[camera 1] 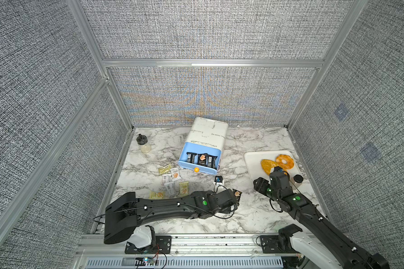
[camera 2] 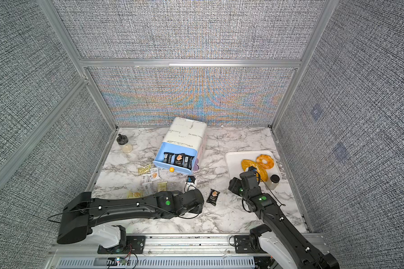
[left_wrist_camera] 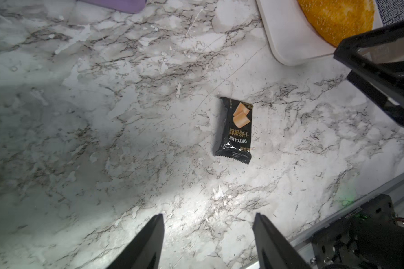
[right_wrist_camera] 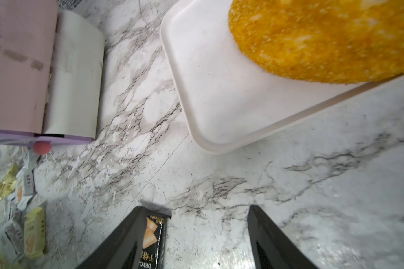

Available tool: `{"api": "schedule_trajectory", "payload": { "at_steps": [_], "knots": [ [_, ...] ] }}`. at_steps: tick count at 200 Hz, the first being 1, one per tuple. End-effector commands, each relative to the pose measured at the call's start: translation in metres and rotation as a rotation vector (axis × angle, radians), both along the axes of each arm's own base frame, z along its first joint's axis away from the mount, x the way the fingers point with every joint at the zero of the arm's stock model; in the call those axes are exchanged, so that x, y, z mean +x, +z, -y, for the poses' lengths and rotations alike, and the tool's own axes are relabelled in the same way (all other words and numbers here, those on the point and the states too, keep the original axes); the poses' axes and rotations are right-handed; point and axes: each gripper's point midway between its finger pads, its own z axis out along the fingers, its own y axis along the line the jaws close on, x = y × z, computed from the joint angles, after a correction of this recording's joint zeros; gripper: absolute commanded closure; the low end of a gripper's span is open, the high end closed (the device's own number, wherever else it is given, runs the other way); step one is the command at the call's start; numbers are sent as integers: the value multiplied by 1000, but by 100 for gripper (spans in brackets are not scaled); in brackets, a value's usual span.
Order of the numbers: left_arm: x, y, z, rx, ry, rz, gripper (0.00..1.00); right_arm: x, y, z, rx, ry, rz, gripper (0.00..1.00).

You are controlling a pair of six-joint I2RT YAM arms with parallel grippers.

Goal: Place the cookies into the drawer by color
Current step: Pick up the cookie at the center of the board.

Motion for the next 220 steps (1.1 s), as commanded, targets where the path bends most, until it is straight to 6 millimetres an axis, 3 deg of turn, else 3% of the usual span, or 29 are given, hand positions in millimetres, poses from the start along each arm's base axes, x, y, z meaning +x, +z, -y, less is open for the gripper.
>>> {"api": "schedule_trajectory", "payload": {
  "at_steps": [1,28,57,92,127,138,142,171,198,220],
  "knots": [
    [-2,-4,15,80,-89,-3,42,-3,2,17,-28,-80,0,27],
    [0,-15,36,169,-168,-16,46,-5,2,21,-24,-94,5,27],
    [12,-38,43,225,-183,-68,46,-7,0,23,-22,-97,1,27],
    [26,-50,55,213,-212,-112,45,-9,1,25,-16,-97,8,27],
    [34,-58,68,148,-260,-166,59,-11,-1,24,-11,-90,4,26],
    [37,-56,69,138,-262,-171,62,-11,-1,24,-6,-88,5,27],
    [38,-67,66,162,-259,-183,62,-12,-2,23,-6,-87,2,27],
    [47,-77,61,166,-247,-203,62,-12,-2,23,-4,-84,3,27],
    [45,-85,68,157,-281,-230,63,-12,-2,23,-1,-83,2,27],
    [44,-87,70,155,-286,-242,75,-12,-2,22,2,-78,1,27]
  ]
}}
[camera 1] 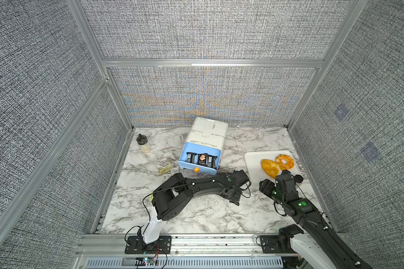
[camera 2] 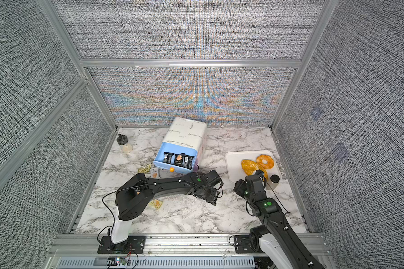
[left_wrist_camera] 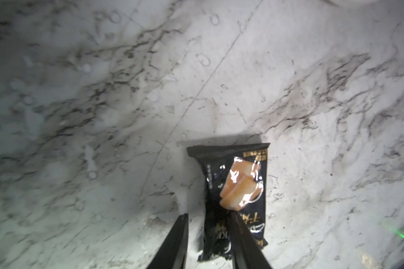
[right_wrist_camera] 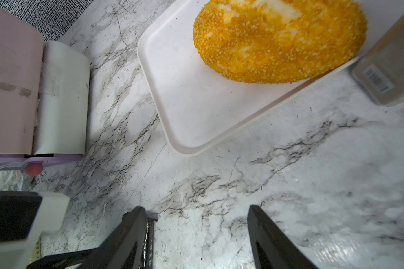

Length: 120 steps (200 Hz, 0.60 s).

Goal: Place the cookies into the drawer by color
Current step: Pick up the cookie at the center of the board.

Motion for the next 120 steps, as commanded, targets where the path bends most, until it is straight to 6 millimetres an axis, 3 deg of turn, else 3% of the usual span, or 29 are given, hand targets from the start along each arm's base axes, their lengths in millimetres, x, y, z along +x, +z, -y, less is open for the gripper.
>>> {"api": "schedule_trajectory", "payload": {
  "at_steps": [1,24,74,78,120],
  "knots": [
    [-5,-2,5,-14,-34,-27,75,-2,-2,0,-3,7,-9,27],
    [-6,5,6,-29,-31,-28,88,-2,-3,-1,-2,11,-12,27],
    [-8,29,6,-65,-31,-6,95,-3,-4,-2,4,16,-13,27],
    [-8,42,6,-86,-33,8,95,-3,-4,-2,5,16,-14,27],
    [-3,89,-8,-107,-7,99,98,-4,-8,-3,7,22,-23,27]
  ]
}}
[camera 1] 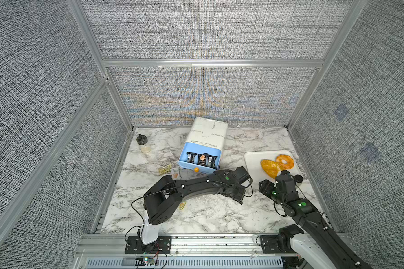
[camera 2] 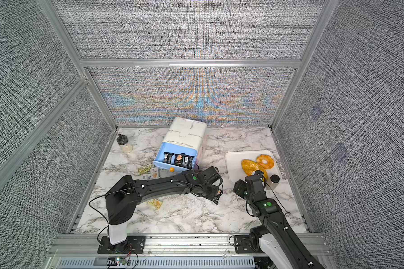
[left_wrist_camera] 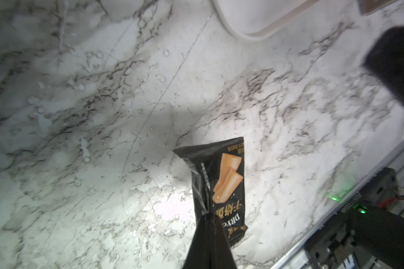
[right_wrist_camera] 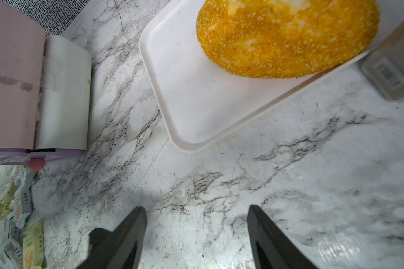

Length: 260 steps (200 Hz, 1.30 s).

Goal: Place the cookies into the drawer by color
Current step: Pick up the cookie at the center of the board, then place the cookie in the drawer.

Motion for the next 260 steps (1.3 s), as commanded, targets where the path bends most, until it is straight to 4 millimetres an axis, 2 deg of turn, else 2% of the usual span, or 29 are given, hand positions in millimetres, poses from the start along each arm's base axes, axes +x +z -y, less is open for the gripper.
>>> {"api": "schedule_trajectory", "payload": {
  "at_steps": [1,58,86,111,159,207,217,241,260],
  "knots": [
    [6,22,-15,17,26,59,98,-2,-3,-1,-1,7,-10,27],
    [18,102,-54,-14,91,232,99,-1,-6,-10,25,59,0,26],
    [35,129,-79,10,153,340,99,0,-5,-14,35,82,5,26],
    [50,149,-99,11,200,392,99,0,-2,-26,54,155,15,26],
    [78,172,-129,1,270,428,99,-3,6,-52,109,320,54,25],
    [102,165,-138,1,304,396,98,-6,13,-71,171,425,86,24],
    [105,162,-138,0,309,383,93,-6,16,-75,182,447,93,22],
    [103,165,-136,-20,304,363,63,-6,26,-81,196,483,119,14],
    [99,171,-139,-42,313,362,54,-4,35,-84,197,501,140,11]
  ]
}}
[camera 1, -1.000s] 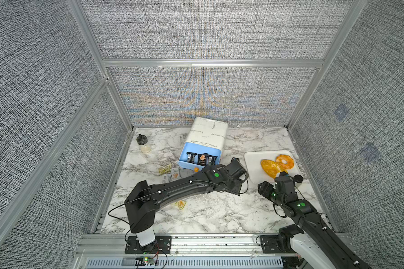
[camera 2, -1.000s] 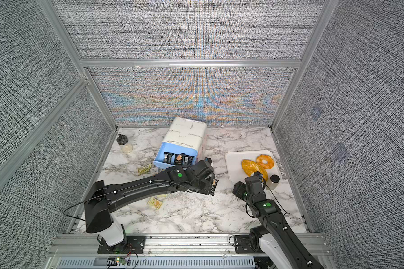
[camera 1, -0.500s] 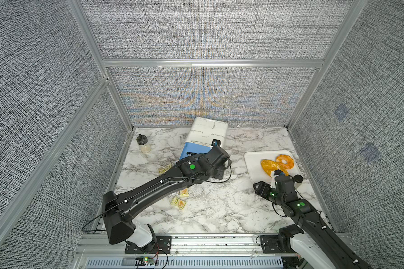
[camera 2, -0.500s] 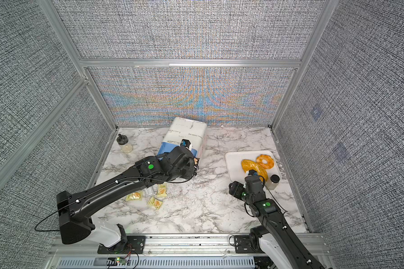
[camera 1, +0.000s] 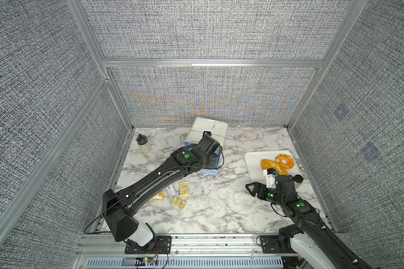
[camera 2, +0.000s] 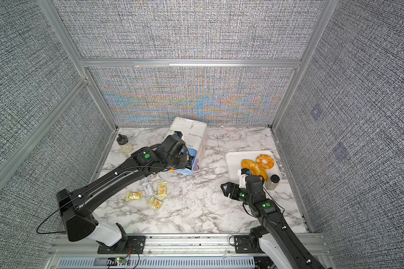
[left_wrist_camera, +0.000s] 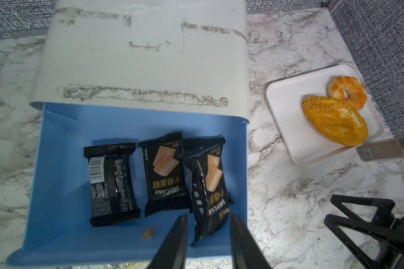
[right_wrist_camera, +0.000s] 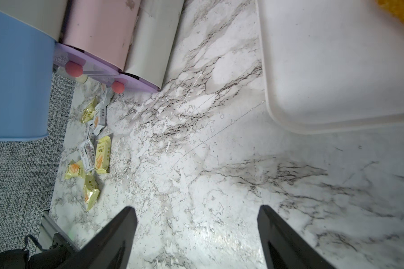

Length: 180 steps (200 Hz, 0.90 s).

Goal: Place the cookies into the drawer by color
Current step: Place the cookie in the drawer, then close the drawer in the storage box.

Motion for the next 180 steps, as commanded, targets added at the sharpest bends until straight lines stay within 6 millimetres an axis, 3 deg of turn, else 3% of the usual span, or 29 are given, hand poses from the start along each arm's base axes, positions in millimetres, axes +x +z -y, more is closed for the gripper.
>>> {"api": "schedule_trajectory", "payload": {
  "at_steps": [1,34,58,92,114,156,180],
  "knots": [
    [-6,9,-2,-34,-10,-5,54,5,20,-9,25,51,62,11],
    [-19,15,-24,-64,31,12,45,14,37,-16,20,79,95,8],
    [-32,12,-47,-90,76,27,34,25,53,-22,13,96,119,8],
    [-52,-1,-83,-130,149,37,1,47,88,-36,31,136,177,7],
    [-64,-15,-99,-157,181,24,1,64,111,-48,49,163,208,6],
    [-79,-42,-109,-231,201,-17,1,99,147,-75,82,236,249,7],
    [-82,-54,-108,-284,203,-40,11,117,164,-94,100,286,258,15]
  ]
}}
